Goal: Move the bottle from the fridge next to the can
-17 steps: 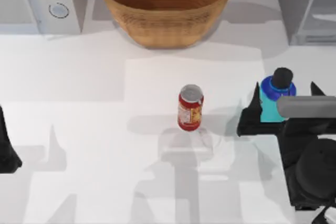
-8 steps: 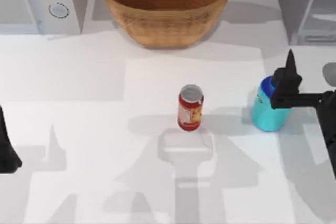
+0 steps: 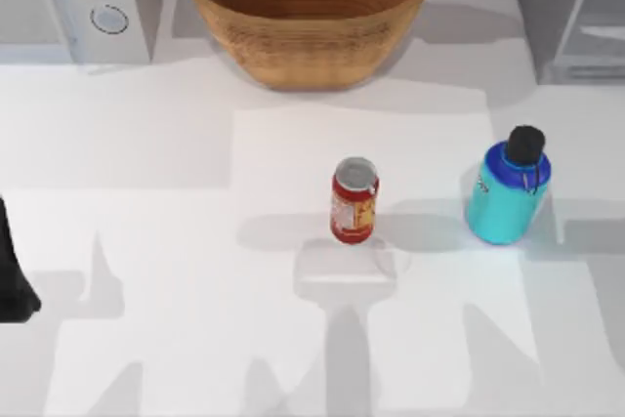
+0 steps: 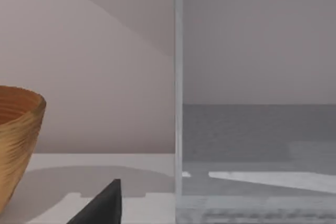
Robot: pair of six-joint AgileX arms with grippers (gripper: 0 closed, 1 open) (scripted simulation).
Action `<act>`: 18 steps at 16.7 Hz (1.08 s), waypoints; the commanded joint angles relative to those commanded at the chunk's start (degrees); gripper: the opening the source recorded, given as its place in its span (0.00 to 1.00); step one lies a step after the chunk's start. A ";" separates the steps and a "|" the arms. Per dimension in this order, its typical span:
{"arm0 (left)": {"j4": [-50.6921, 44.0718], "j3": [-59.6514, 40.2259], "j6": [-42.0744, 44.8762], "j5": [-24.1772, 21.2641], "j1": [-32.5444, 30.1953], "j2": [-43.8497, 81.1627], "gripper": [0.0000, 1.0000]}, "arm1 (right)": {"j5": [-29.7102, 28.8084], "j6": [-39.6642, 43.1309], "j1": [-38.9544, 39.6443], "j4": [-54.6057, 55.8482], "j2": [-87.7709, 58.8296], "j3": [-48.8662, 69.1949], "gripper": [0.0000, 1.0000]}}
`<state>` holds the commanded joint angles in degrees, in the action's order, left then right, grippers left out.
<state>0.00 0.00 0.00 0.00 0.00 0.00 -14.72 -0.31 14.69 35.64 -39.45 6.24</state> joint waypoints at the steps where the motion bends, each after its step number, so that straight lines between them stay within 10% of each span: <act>1: 0.00 0.00 0.00 0.00 0.00 0.00 1.00 | 1.95 0.06 -2.00 -4.89 5.58 -0.91 1.00; 9: 0.00 0.00 0.00 0.00 0.00 0.00 1.00 | 13.54 0.29 -13.57 -33.01 36.77 -5.81 1.00; 18: 0.00 0.00 0.00 0.00 0.00 0.00 1.00 | 14.57 0.32 -14.58 -36.24 39.85 -5.54 1.00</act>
<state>0.00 0.00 0.00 0.00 0.00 0.00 -0.14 0.01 0.11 -0.60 0.40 0.70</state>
